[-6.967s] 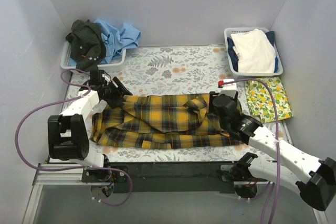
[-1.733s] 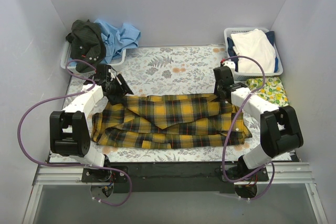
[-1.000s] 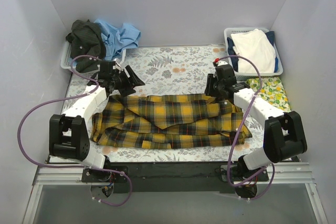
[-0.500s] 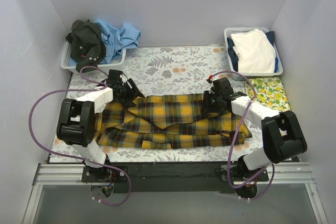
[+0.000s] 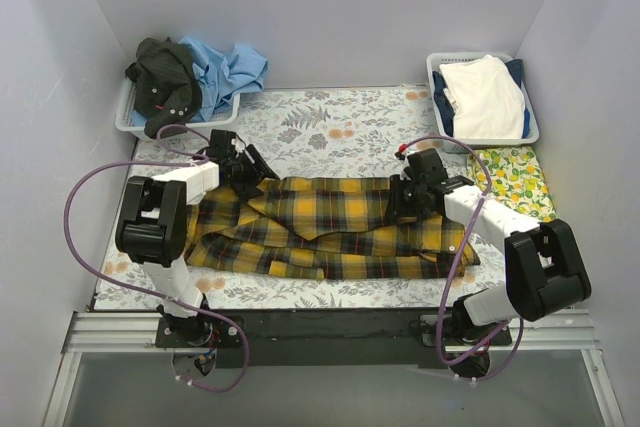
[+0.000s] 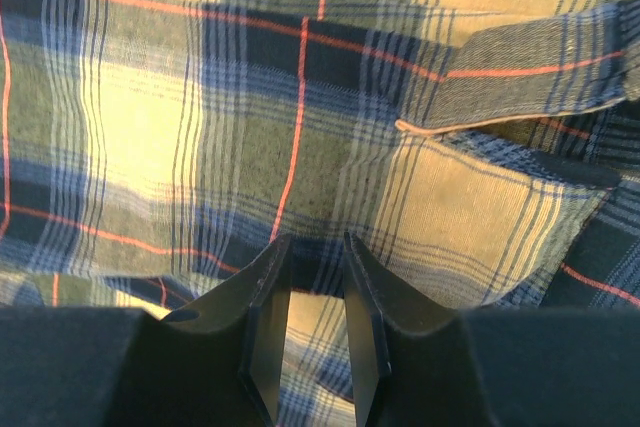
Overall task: Fold and stack the long sleeve shirts
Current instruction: Fold the shirt
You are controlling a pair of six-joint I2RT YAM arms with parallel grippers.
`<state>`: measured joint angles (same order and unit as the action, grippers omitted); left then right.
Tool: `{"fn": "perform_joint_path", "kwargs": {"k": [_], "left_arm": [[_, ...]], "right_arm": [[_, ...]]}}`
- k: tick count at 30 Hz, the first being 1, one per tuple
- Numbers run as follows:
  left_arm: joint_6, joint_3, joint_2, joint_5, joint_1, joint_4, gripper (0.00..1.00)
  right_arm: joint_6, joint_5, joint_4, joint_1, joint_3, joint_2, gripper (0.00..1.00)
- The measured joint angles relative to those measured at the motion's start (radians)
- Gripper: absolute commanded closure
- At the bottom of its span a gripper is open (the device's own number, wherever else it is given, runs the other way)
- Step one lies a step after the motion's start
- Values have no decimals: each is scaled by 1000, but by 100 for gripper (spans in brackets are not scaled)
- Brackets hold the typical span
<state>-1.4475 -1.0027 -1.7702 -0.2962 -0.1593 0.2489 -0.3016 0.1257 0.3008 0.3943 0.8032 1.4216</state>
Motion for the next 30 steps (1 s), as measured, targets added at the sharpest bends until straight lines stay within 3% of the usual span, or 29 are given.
{"fn": "perform_joint_path", "kwargs": {"k": [9, 21, 26, 30], "left_arm": [[-3, -177, -171, -45, -18, -90, 35], [20, -615, -503, -114, -87, -201, 29], [39, -633, -496, -103, -113, -180, 23], [64, -567, -403, -67, -120, -133, 22]], "right_arm": [[16, -44, 50, 0, 38, -43, 64], [64, -69, 88, -1, 207, -27, 61], [117, -67, 88, -1, 290, 46, 61], [162, -51, 84, -1, 350, 183, 61]]}}
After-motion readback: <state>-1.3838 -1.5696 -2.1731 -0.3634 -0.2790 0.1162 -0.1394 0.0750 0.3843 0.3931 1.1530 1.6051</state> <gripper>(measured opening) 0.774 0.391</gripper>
